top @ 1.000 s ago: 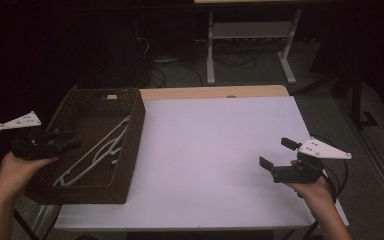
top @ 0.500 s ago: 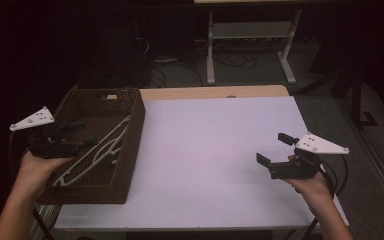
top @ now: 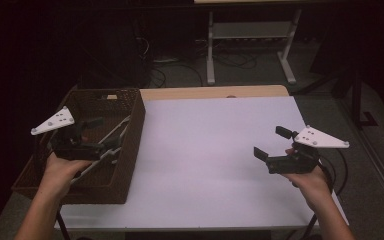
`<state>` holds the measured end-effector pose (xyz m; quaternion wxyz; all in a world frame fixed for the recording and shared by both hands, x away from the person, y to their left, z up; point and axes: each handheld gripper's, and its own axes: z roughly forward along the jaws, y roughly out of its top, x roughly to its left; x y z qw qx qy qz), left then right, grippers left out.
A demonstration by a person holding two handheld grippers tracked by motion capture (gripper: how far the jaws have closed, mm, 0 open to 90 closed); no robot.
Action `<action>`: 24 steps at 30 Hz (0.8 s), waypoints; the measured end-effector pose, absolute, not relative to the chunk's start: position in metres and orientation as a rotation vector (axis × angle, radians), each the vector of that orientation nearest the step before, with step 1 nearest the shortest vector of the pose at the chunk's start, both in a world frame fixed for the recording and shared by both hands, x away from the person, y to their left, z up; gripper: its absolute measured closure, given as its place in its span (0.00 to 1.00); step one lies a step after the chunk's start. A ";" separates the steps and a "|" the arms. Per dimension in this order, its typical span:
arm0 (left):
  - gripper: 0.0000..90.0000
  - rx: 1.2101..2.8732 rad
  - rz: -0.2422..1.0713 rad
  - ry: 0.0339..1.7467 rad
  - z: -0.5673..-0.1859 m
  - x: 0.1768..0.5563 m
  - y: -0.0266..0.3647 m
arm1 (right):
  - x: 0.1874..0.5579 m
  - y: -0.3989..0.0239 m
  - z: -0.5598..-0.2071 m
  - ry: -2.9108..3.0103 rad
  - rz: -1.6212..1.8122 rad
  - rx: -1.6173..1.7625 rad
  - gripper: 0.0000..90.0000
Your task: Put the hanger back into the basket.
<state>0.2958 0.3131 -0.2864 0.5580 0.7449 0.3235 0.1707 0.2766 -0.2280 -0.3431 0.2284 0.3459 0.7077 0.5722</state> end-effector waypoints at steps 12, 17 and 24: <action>0.03 1.726 0.402 0.687 -0.301 0.297 0.284 | 0.284 -0.217 -0.327 1.932 1.621 0.936 0.00; 0.03 1.703 0.403 0.681 -0.308 0.297 0.280 | 0.288 -0.215 -0.323 1.911 1.644 0.931 0.00; 0.03 1.697 0.402 0.687 -0.319 0.299 0.274 | 0.290 -0.213 -0.320 1.899 1.656 0.928 0.00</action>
